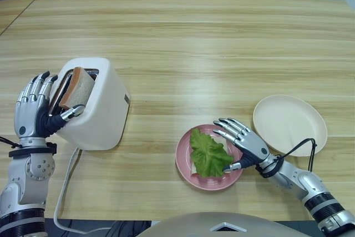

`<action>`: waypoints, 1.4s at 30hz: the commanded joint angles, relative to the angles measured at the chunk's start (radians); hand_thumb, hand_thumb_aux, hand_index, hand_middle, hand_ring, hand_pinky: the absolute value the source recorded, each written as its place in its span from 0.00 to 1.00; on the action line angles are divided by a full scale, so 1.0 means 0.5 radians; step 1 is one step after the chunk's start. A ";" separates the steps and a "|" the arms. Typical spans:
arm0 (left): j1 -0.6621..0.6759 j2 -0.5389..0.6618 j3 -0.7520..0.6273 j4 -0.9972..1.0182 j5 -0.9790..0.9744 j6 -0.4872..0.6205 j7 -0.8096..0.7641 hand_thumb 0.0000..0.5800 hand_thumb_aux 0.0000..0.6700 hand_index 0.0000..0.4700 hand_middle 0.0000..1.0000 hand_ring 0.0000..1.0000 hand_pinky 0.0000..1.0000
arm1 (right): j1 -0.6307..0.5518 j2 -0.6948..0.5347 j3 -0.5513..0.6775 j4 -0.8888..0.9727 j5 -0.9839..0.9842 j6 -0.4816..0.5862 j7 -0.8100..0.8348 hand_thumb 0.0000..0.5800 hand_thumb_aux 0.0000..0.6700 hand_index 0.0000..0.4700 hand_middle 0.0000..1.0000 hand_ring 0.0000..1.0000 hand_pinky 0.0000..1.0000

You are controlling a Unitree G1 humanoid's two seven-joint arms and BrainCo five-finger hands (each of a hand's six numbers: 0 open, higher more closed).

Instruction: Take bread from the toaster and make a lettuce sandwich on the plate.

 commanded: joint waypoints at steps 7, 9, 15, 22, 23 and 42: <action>0.197 0.110 -0.105 -0.009 -0.057 -0.138 -0.188 1.00 1.00 1.00 0.07 0.07 0.07 | -0.022 0.003 0.024 0.025 -0.018 0.018 -0.004 0.00 0.00 0.00 0.00 0.00 0.00; 0.151 0.116 -0.114 -0.010 -0.017 -0.151 -0.127 1.00 1.00 1.00 0.65 0.65 0.65 | -0.016 0.004 0.024 0.027 -0.018 0.023 -0.009 0.00 0.00 0.00 0.00 0.00 0.00; -0.050 0.094 -0.189 0.059 0.098 -0.179 0.124 1.00 1.00 1.00 1.00 1.00 1.00 | -0.005 0.013 0.026 0.044 -0.026 0.054 -0.050 0.00 0.00 0.00 0.00 0.00 0.00; -0.152 0.132 -0.249 0.088 0.234 -0.160 0.339 1.00 1.00 1.00 1.00 1.00 1.00 | -0.009 0.019 0.031 0.057 -0.037 0.074 -0.099 0.00 0.00 0.00 0.00 0.00 0.00; -0.178 0.124 -0.235 0.088 0.229 -0.147 0.377 1.00 1.00 1.00 1.00 1.00 1.00 | -0.012 0.022 0.030 0.062 -0.038 0.074 -0.106 0.00 0.00 0.00 0.00 0.00 0.00; -0.586 -0.275 0.001 -0.112 -0.320 -0.258 0.720 1.00 1.00 1.00 1.00 1.00 1.00 | -0.027 0.041 0.031 0.085 -0.044 0.105 -0.224 0.00 0.00 0.00 0.00 0.00 0.00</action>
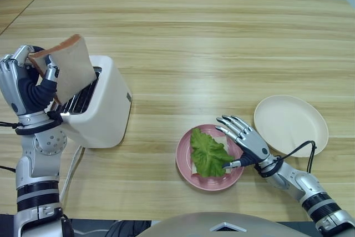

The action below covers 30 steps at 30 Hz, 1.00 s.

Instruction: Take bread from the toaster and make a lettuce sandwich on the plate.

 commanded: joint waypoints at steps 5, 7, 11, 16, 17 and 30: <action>-0.082 -0.219 0.023 -0.343 -0.299 -0.130 -0.116 1.00 1.00 1.00 1.00 1.00 1.00 | -0.021 0.009 -0.003 0.000 -0.009 0.019 -0.047 0.00 0.00 0.00 0.00 0.00 0.00; -0.029 -0.272 -0.112 -0.505 -0.450 -0.178 -0.319 1.00 1.00 1.00 1.00 1.00 1.00 | -0.020 0.006 -0.015 -0.016 -0.007 0.022 -0.070 0.00 0.00 0.00 0.00 0.00 0.00; 0.159 -0.391 -0.581 -0.705 -0.773 -0.274 -0.797 1.00 1.00 1.00 1.00 1.00 1.00 | -0.021 0.013 -0.055 -0.087 0.025 -0.003 -0.143 0.00 0.00 0.00 0.00 0.00 0.00; 0.351 -0.573 -1.081 -0.603 -1.102 -0.238 -1.320 1.00 1.00 1.00 1.00 1.00 1.00 | 0.040 0.011 -0.249 -0.296 0.090 -0.002 -0.346 0.00 0.00 0.00 0.00 0.00 0.00; 0.373 -0.615 -1.163 -0.577 -1.118 -0.237 -1.388 1.00 1.00 1.00 1.00 1.00 1.00 | 0.062 0.002 -0.284 -0.352 0.102 -0.009 -0.359 0.00 0.00 0.00 0.00 0.00 0.00; 0.362 -0.983 -1.380 -0.017 -0.831 -0.253 -1.552 1.00 1.00 1.00 1.00 1.00 1.00 | 0.226 -0.013 -0.419 -0.553 0.129 -0.085 -0.233 0.00 0.00 0.00 0.00 0.00 0.00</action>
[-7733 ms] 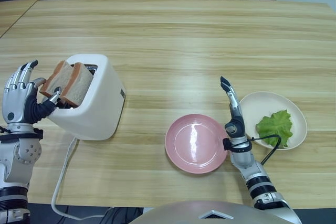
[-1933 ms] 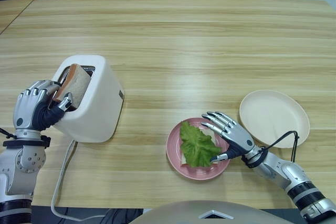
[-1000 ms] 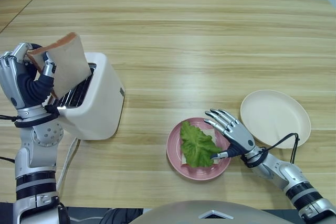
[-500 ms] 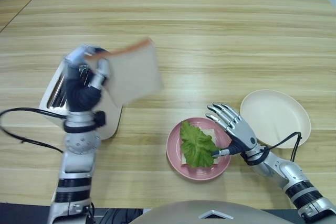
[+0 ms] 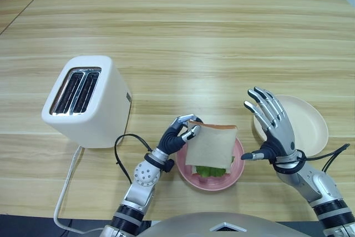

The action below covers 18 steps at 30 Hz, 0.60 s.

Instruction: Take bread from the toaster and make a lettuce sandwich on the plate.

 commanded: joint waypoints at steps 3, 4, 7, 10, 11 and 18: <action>-0.042 -0.063 0.030 0.291 0.280 -0.093 0.116 1.00 1.00 1.00 1.00 1.00 1.00 | 0.035 -0.014 0.034 -0.008 -0.018 -0.072 0.117 0.00 0.00 0.00 0.00 0.00 0.00; -0.047 -0.064 0.031 0.335 0.338 -0.115 0.149 1.00 1.00 1.00 1.00 1.00 1.00 | 0.046 -0.020 0.041 -0.016 -0.010 -0.093 0.141 0.00 0.00 0.00 0.00 0.00 0.00; -0.078 -0.062 0.045 0.470 0.524 -0.185 0.281 1.00 1.00 1.00 1.00 1.00 1.00 | 0.078 -0.036 0.068 -0.039 0.016 -0.173 0.221 0.00 0.00 0.00 0.00 0.00 0.00; -0.128 -0.060 0.072 0.576 0.675 -0.243 0.431 1.00 1.00 1.00 1.00 1.00 1.00 | 0.131 -0.084 0.170 -0.029 0.143 -0.318 0.441 0.00 0.00 0.00 0.00 0.00 0.00; -0.142 -0.060 0.077 0.597 0.720 -0.257 0.478 1.00 1.00 1.00 1.00 1.00 1.00 | 0.158 -0.117 0.244 -0.019 0.222 -0.383 0.569 0.00 0.00 0.00 0.00 0.00 0.00; -0.214 -0.070 0.082 0.692 0.861 -0.306 0.674 1.00 1.00 1.00 1.00 1.00 1.00 | 0.219 -0.214 0.493 0.104 0.478 -0.531 1.184 0.00 0.00 0.00 0.00 0.00 0.00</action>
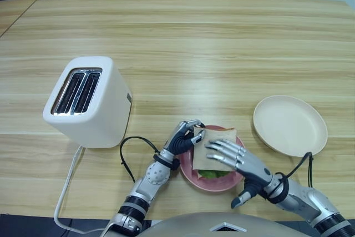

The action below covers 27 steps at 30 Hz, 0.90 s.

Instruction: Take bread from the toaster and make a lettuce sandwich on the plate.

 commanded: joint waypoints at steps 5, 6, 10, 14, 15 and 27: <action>-0.008 -0.006 -0.010 0.121 0.109 -0.014 0.112 1.00 1.00 1.00 1.00 1.00 1.00 | -0.011 -0.023 0.067 0.240 0.073 0.066 0.429 0.00 0.00 0.00 0.00 0.00 0.00; -0.009 -0.006 -0.016 0.124 0.113 -0.017 0.113 1.00 1.00 1.00 1.00 1.00 1.00 | -0.024 -0.006 0.061 0.285 0.058 0.089 0.436 0.00 0.00 0.00 0.00 0.00 0.00; -0.017 0.027 -0.053 0.115 0.212 -0.053 0.151 1.00 1.00 1.00 1.00 1.00 1.00 | -0.032 0.041 0.034 0.400 0.047 0.157 0.442 0.00 0.00 0.00 0.00 0.00 0.00; -0.069 0.120 -0.019 -0.025 0.470 -0.085 0.354 1.00 1.00 1.00 1.00 1.00 1.00 | 0.022 0.044 0.017 0.443 0.049 0.217 0.476 0.00 0.00 0.00 0.00 0.00 0.00; -0.090 0.141 0.005 -0.068 0.525 -0.078 0.418 1.00 1.00 1.00 0.88 0.88 0.88 | 0.036 0.040 0.015 0.446 0.052 0.230 0.488 0.00 0.00 0.00 0.00 0.00 0.00; -0.241 0.332 0.391 -0.429 0.939 0.131 1.248 0.00 0.00 0.00 0.00 0.00 0.00 | -0.130 0.072 0.069 0.543 -0.021 0.208 0.554 0.00 0.00 0.00 0.00 0.00 0.00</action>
